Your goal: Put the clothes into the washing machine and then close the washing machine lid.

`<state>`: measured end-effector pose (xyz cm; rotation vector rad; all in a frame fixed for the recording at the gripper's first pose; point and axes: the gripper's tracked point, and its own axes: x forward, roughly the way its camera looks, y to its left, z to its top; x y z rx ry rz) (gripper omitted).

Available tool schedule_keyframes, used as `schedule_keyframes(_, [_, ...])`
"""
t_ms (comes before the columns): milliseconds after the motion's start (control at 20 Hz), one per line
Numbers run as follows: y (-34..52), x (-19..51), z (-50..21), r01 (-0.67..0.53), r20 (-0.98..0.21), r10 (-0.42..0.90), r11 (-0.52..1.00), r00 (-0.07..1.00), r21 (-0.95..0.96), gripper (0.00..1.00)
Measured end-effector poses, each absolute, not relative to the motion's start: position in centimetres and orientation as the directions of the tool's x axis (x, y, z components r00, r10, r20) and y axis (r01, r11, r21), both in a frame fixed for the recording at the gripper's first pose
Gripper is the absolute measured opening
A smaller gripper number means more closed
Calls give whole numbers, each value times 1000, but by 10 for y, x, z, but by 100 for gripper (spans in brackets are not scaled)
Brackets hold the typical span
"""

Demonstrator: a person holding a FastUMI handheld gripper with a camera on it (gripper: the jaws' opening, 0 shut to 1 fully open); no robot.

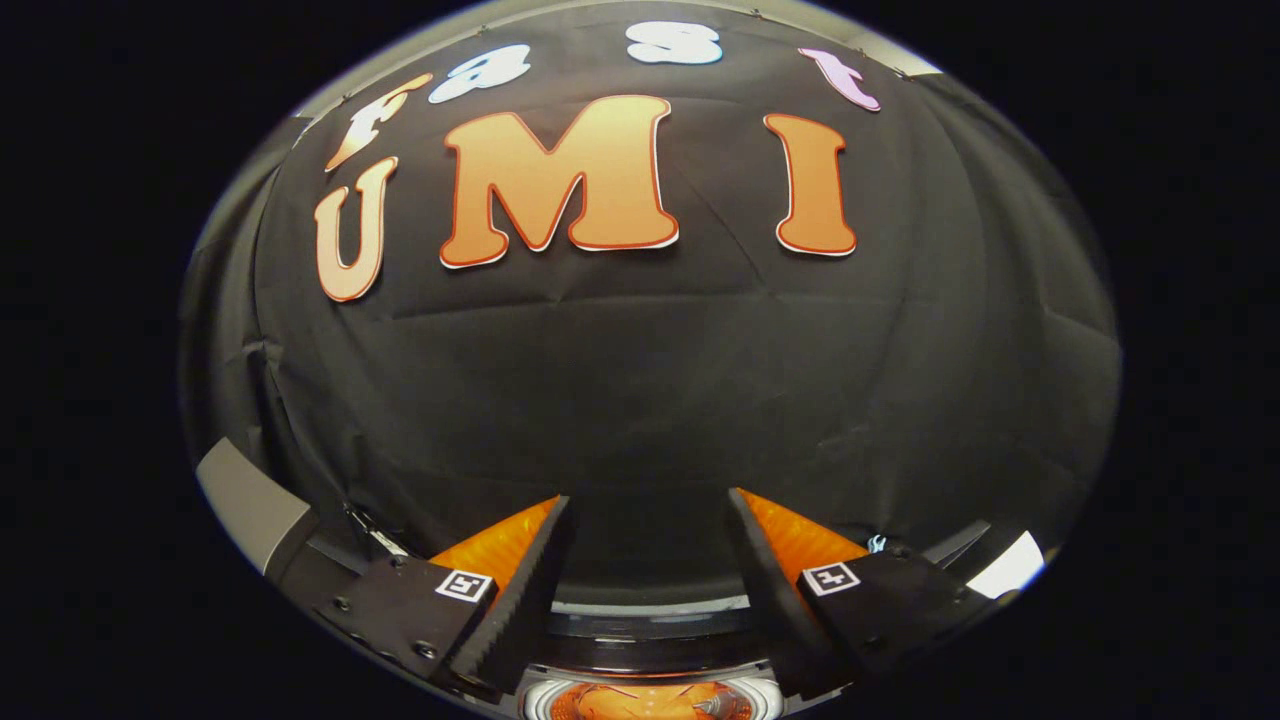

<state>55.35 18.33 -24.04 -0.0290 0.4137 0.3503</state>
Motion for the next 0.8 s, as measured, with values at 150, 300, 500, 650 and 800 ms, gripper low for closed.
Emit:
schedule_keyframes(150, [174,527,-240,-325,-382,313,945,869,35,97])
schedule_keyframes(300, [163,495,-242,-315,-362,304,949,881,28,97])
schedule_keyframes(500, [152,460,-254,-332,-366,319,943,874,28,97])
schedule_keyframes(650, [145,437,-263,-341,-365,328,940,872,28,97])
schedule_keyframes(800, [136,411,-283,-348,-385,334,937,861,35,98])
